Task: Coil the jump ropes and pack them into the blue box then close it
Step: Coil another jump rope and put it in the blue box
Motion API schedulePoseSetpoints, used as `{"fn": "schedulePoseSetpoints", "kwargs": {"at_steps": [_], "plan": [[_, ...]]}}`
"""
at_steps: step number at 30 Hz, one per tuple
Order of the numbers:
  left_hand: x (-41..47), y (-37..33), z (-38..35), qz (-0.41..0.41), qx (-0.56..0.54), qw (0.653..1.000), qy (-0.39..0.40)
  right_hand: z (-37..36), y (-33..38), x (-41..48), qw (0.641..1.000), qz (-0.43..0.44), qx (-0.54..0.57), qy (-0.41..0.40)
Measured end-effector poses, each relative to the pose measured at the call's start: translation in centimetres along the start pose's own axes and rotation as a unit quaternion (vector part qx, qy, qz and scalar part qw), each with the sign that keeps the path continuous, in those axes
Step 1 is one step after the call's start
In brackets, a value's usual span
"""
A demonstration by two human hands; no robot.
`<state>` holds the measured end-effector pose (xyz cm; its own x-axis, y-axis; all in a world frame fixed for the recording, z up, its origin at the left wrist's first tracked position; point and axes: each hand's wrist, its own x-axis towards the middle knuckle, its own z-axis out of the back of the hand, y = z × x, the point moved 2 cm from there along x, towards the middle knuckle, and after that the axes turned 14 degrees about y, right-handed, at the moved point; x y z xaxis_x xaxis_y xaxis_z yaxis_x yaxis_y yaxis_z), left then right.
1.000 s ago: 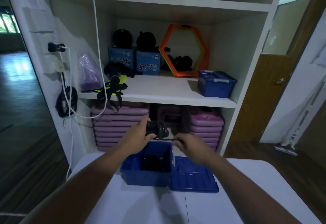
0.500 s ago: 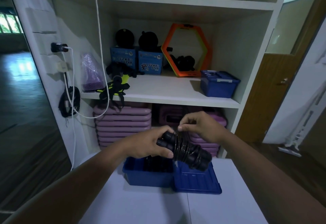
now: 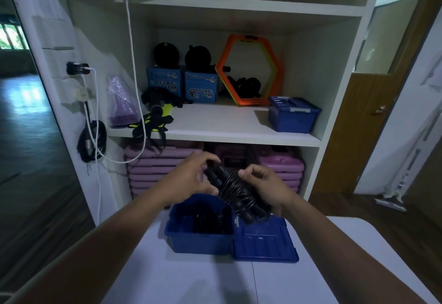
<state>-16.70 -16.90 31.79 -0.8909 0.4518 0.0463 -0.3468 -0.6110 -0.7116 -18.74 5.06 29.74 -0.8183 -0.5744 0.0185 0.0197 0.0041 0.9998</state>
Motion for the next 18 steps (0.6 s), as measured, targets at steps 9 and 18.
{"fn": "schedulePoseSetpoints", "kwargs": {"at_steps": [9, 18], "plan": [[1.3, -0.6, -4.0, 0.088, -0.245, 0.965, -0.042, -1.3, -0.8, 0.9, 0.988, 0.017, -0.063, -0.142], [2.3, -1.0, -5.4, 0.043, -0.155, 0.986, -0.043, -0.2, 0.4, 1.2, 0.976, 0.033, -0.193, -0.097]]}}
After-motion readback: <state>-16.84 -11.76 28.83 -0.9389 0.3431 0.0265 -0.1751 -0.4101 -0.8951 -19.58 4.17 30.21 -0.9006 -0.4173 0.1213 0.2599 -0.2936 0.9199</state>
